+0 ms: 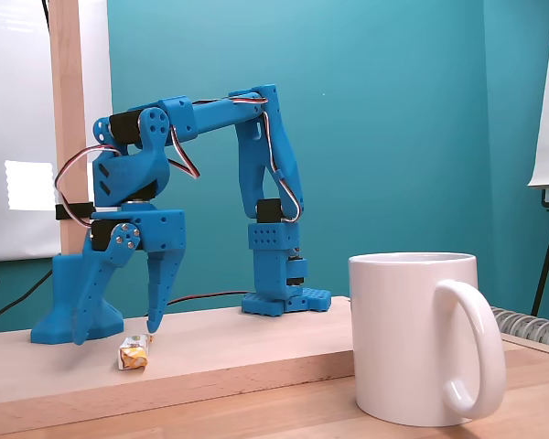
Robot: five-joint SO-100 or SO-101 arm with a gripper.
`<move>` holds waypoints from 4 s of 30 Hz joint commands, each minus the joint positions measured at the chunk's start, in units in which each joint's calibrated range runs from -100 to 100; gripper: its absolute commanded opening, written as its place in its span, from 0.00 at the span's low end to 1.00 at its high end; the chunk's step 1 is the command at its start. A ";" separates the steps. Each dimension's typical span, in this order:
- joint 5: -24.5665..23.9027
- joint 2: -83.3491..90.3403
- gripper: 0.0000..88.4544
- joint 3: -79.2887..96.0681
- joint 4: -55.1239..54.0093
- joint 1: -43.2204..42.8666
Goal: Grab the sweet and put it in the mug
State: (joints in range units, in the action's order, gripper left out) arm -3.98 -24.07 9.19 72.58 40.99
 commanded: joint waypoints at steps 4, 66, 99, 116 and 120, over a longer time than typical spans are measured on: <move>0.10 0.92 0.36 -2.32 -1.05 -0.10; -0.24 0.14 0.36 -2.41 -1.45 -0.03; -0.20 -1.15 0.36 3.21 -1.53 -4.17; -0.20 -2.18 0.31 0.80 -1.53 -0.18; 0.05 -2.18 0.11 0.62 -1.53 -0.32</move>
State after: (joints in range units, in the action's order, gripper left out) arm -3.98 -26.70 12.15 71.60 40.25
